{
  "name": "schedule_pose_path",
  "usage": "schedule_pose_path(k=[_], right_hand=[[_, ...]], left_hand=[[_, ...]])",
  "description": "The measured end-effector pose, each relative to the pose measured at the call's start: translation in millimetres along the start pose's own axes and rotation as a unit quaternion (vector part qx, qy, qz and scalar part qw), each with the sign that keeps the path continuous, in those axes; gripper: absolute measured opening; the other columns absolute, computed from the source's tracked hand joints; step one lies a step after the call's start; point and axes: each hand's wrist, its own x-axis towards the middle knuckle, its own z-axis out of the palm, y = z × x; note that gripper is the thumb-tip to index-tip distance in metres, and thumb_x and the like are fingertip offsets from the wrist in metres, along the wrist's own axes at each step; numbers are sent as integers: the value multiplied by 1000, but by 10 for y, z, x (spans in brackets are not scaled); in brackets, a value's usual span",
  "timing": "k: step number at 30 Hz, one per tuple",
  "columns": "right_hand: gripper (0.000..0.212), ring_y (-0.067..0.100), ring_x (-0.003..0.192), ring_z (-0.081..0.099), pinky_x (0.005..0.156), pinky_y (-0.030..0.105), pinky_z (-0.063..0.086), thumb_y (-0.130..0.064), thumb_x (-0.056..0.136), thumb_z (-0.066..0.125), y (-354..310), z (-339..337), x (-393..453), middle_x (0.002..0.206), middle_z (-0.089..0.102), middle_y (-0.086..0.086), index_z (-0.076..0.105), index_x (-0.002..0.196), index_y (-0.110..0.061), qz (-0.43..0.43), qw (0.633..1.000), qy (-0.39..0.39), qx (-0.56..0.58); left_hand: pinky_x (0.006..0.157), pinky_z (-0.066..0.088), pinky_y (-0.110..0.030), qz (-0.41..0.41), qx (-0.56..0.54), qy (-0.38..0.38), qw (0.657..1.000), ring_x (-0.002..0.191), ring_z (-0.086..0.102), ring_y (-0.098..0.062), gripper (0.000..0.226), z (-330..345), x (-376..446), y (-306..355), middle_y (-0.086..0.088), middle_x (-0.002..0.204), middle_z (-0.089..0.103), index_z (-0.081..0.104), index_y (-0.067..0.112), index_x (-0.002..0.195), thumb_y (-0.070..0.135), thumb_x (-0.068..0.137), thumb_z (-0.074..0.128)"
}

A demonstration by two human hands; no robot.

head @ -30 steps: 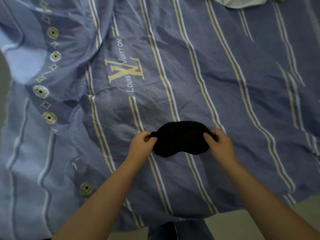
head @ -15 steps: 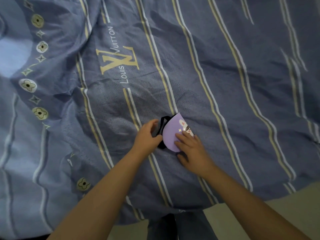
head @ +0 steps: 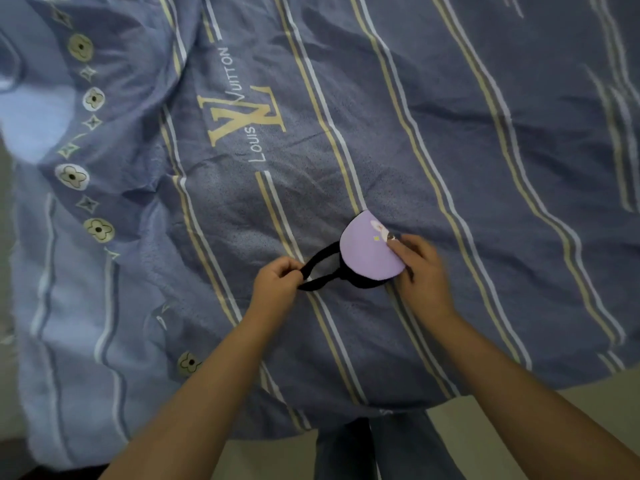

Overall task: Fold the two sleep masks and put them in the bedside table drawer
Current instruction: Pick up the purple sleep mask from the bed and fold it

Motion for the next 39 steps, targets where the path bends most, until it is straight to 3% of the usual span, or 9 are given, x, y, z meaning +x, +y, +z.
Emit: schedule_pose_path(k=[6, 10, 14, 19, 22, 25, 32, 37, 39], right_hand=[[22, 23, 83, 51, 70, 41, 39, -41, 84, 47, -25, 162, -34, 88, 56, 7, 55, 95, -24, -95, 983, -42, -153], [40, 44, 82, 61, 64, 46, 49, 0, 71, 50, -28, 243, -129, 110, 61, 32, 59, 109, -2, -67, 974, -78, -203], [49, 50, 97, 55, 73, 53, 46, -21, 75, 35, -4, 281, -105, 127, 49, 34, 55, 115, 1, -89, 964, -115, -225], [36, 46, 100, 49, 84, 47, 43, -2, 79, 56, -3, 310, -12, 119, 53, 31, 56, 115, -3, -18, 993, -74, -90], [45, 28, 95, 51, 80, 30, 42, -2, 78, 59, -49, 252, 60, 107, 57, 15, 47, 121, -6, 122, 989, -65, 52], [18, 18, 71, 48, 52, 5, 36, -2, 78, 60, -107, 119, 45, 77, 56, 2, 58, 90, -14, 171, 974, -83, 125], [34, -5, 49, 44, 45, 3, 35, -1, 83, 55, -251, -373, 70, 62, 45, -5, 52, 65, -29, 131, 954, -56, 263], [30, 4, 67, 52, 42, 7, 44, -1, 83, 55, -221, -628, 148, 79, 53, -8, 49, 77, -30, 158, 933, -13, 322], [29, 8, 70, 52, 44, 8, 46, -2, 82, 57, -180, -707, 166, 82, 55, -8, 49, 79, -30, 167, 932, 4, 320]], left_hand=[[49, 31, -27, -104, 184, 71, 975, 60, 42, -15, 12, -71, -239, -244, -3, 73, 47, 39, 14, 77, 4, 80, 46], [74, 34, -29, 15, 210, 124, 970, 88, 43, -19, 23, 10, -227, -266, -10, 105, 47, 47, 4, 105, 9, 83, 49], [83, 33, -27, 175, 270, 83, 943, 102, 49, -30, 27, 189, -74, -156, -19, 109, 58, 53, -1, 104, 12, 81, 55], [90, 38, -44, 160, 403, -44, 900, 109, 48, -29, 44, 288, 217, -77, -11, 113, 57, 49, 13, 113, 34, 76, 60], [90, 37, -42, 144, 392, -49, 908, 107, 52, -29, 39, 223, 218, -54, -10, 109, 62, 53, 17, 111, 31, 75, 61], [94, 37, -44, 146, 370, -51, 916, 108, 52, -29, 38, 195, 107, -7, -11, 110, 63, 57, 17, 111, 30, 76, 62], [81, 42, -31, 128, 289, -147, 937, 104, 53, -26, 49, 162, -1, 262, -15, 121, 56, 45, 9, 124, 6, 77, 60], [55, 49, -13, 69, 109, -92, 987, 61, 56, -8, 14, 132, -63, 291, 2, 73, 54, 55, 14, 85, 1, 84, 50], [44, 45, -10, 29, 45, -68, 996, 49, 53, -4, 24, 73, -59, 300, 0, 64, 52, 53, 19, 68, 1, 85, 50]])
